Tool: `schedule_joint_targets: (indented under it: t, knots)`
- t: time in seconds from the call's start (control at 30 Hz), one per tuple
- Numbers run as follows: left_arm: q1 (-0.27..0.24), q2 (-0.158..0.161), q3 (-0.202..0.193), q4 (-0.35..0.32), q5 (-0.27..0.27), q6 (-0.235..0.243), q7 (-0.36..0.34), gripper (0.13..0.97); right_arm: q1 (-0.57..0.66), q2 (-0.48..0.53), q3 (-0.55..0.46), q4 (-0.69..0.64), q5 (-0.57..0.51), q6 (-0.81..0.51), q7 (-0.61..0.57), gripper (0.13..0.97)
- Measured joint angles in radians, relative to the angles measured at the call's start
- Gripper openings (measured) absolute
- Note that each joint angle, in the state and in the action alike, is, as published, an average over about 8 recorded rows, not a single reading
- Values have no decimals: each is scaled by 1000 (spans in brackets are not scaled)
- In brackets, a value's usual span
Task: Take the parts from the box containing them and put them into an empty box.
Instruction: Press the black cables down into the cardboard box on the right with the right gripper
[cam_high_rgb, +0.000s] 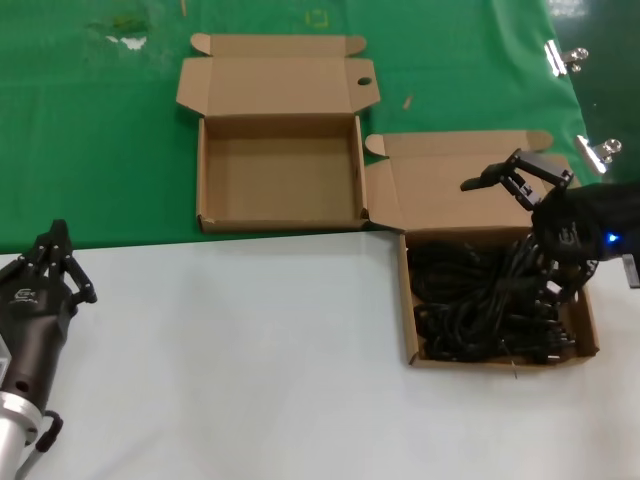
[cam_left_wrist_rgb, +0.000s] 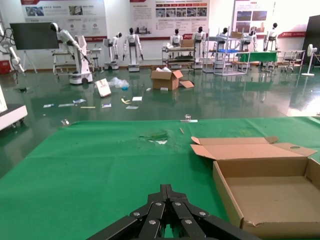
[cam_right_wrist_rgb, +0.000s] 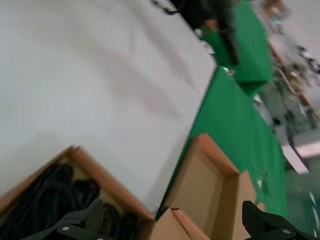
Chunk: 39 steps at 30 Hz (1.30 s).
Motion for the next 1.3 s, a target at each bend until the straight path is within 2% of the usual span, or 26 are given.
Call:
schedule_joint_targets:
  t: [0.33, 0.63, 0.87, 1.17, 1.3]
  knots:
    - [0, 0, 0, 0, 0, 0, 0, 140, 149, -61, -78, -236, -103, -64, -283, 966]
    - [0, 0, 0, 0, 0, 0, 0, 140, 246, -115, -121, -432, -176, -46, -448, 966]
    - [0, 0, 0, 0, 0, 0, 0, 140, 292, -144, -132, -560, -204, -37, -537, 966]
    - [0, 0, 0, 0, 0, 0, 0, 140, 309, -163, -126, -634, -211, -36, -587, 922]
    - [0, 0, 0, 0, 0, 0, 0, 140, 312, -171, -122, -659, -213, -33, -604, 867]
